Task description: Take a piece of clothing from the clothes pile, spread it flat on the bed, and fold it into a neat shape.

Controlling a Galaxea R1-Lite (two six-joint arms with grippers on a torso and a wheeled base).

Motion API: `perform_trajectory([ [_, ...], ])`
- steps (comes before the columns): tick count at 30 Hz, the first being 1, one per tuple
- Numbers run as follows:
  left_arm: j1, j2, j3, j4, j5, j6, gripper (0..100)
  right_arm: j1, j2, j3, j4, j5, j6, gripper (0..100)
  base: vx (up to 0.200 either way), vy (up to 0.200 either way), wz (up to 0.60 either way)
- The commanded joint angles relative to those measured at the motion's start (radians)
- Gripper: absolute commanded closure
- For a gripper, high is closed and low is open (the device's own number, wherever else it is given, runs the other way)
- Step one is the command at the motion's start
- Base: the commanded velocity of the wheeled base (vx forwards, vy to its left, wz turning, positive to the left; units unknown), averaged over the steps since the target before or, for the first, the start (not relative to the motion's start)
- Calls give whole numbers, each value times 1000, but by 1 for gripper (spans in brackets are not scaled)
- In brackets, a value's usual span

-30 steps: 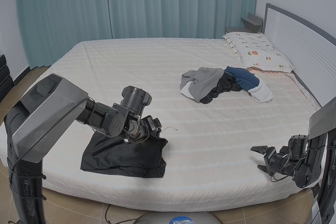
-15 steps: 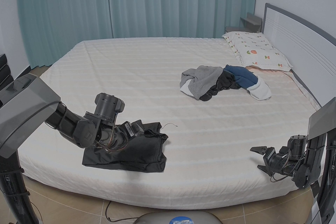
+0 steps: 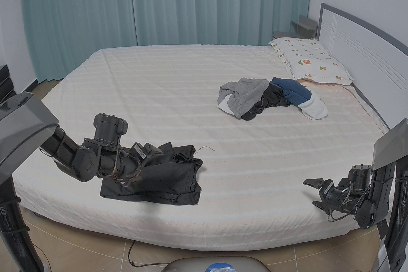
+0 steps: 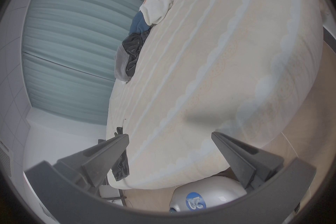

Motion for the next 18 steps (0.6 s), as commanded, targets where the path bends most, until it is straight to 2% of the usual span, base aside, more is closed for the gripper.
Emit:
perform_trajectory([
  [1,75,-6,11,-7,-36,-3,0,1,5,-11,-11,-1,0,0,0,200,0],
  [8,118,17,19,-4,-84,-6,0,24,-4,-26,-9,-3,-2,0,0,200,0],
  [9,117,20,39,-11,-84,-13,0,62,5,-34,-9,-10,0,0,0,200,0],
  [17,117,40,42,-13,-87,-13,0,142,4,-73,2,-39,-18,0,0,200,0],
  [18,117,59,37,-14,-87,-11,0,166,-7,-86,3,-39,-46,0,0,200,0],
])
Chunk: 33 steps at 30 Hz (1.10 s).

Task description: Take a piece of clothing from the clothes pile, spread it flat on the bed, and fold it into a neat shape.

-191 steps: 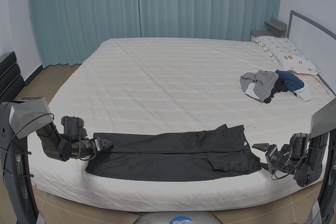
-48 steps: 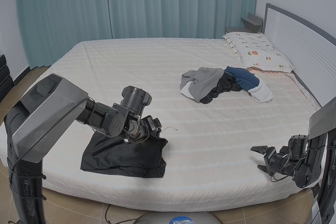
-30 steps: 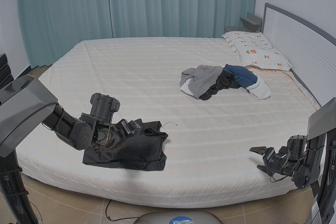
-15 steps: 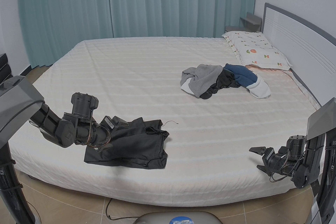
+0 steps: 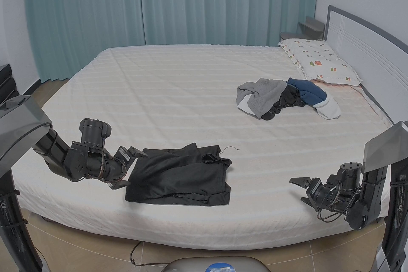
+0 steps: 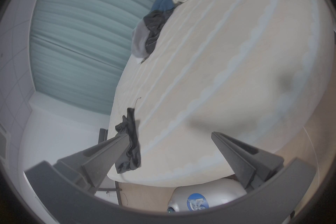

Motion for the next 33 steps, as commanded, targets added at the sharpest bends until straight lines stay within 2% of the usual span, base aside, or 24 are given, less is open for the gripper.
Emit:
perform_trajectory([
  [1,1,39,-5,-1,-1,0,0,49,-16,-30,4,-1,-35,0,0,200,0],
  [5,1,44,-6,-2,-2,-2,0,69,-64,-67,44,-1,-66,0,0,200,0],
  [8,1,47,-6,-2,-2,0,0,70,-85,-188,216,-2,-119,0,0,200,0],
  [9,1,47,-6,-2,-2,0,0,70,-84,-207,234,-5,-125,0,0,200,0],
  [11,1,49,-6,-2,-2,0,0,80,-81,-266,285,-48,-148,0,0,200,0],
  [13,1,49,-6,-2,-2,0,0,80,-81,-266,285,-48,-148,0,0,200,0],
  [14,1,50,-6,-2,-2,1,0,112,-76,-340,331,-87,-155,0,0,200,0],
  [17,-1,52,-6,-2,-1,1,0,136,-82,-401,403,-91,-156,0,0,200,0],
  [21,-1,52,-6,-2,-1,1,0,170,-72,-542,537,-111,-208,0,0,200,0],
  [24,-4,55,-6,-2,1,6,0,187,-84,-628,595,-142,-214,0,0,0,0],
  [28,-5,61,-8,-2,7,7,0,219,-107,-677,690,-144,-208,0,0,0,0],
  [33,-7,64,-12,-2,10,7,0,244,-49,-684,699,-145,-207,0,0,0,0],
])
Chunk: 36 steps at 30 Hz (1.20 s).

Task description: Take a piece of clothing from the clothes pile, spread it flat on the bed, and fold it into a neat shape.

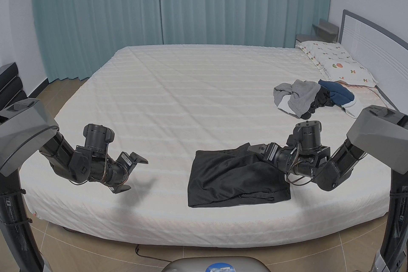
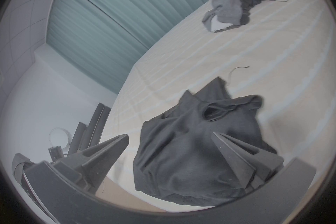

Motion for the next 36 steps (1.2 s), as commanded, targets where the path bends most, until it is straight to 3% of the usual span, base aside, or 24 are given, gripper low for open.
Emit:
perform_trajectory([
  [1,-3,9,-4,0,4,0,0,22,45,-27,8,-3,0,0,0,0,0],
  [8,-3,12,-6,0,4,2,0,2,148,-104,20,-16,0,0,0,0,0],
  [20,-4,12,-6,0,6,3,0,-84,261,-334,46,-150,-5,0,0,0,0],
  [27,-4,17,-6,0,11,3,0,-130,217,-308,38,-148,0,0,0,0,0],
  [36,-4,19,-12,0,11,3,0,-155,199,-253,38,-61,-8,0,0,0,0],
])
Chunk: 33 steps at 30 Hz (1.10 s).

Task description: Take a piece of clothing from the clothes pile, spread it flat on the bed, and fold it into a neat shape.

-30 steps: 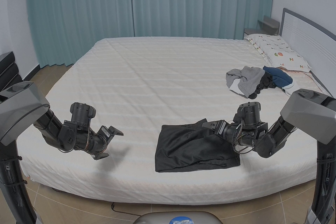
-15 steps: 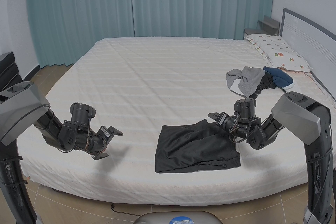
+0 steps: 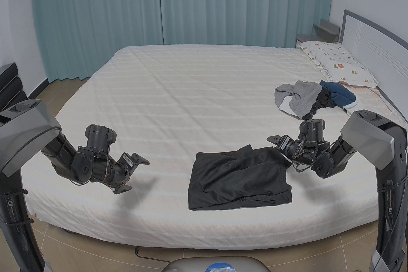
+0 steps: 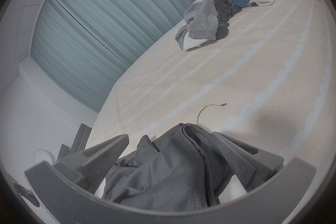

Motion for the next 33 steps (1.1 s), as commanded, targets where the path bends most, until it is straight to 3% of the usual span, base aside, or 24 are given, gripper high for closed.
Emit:
perform_trajectory([
  [1,-1,4,0,0,0,-1,0,-4,0,-4,1,17,-1,0,0,0,0],
  [14,-1,4,1,0,2,2,0,8,50,-30,1,40,-58,0,0,0,0],
  [15,-1,5,1,0,2,2,0,10,56,-38,3,40,-58,100,0,0,0],
  [33,-1,5,-2,0,2,2,0,-46,61,-61,0,23,-31,100,0,0,0],
])
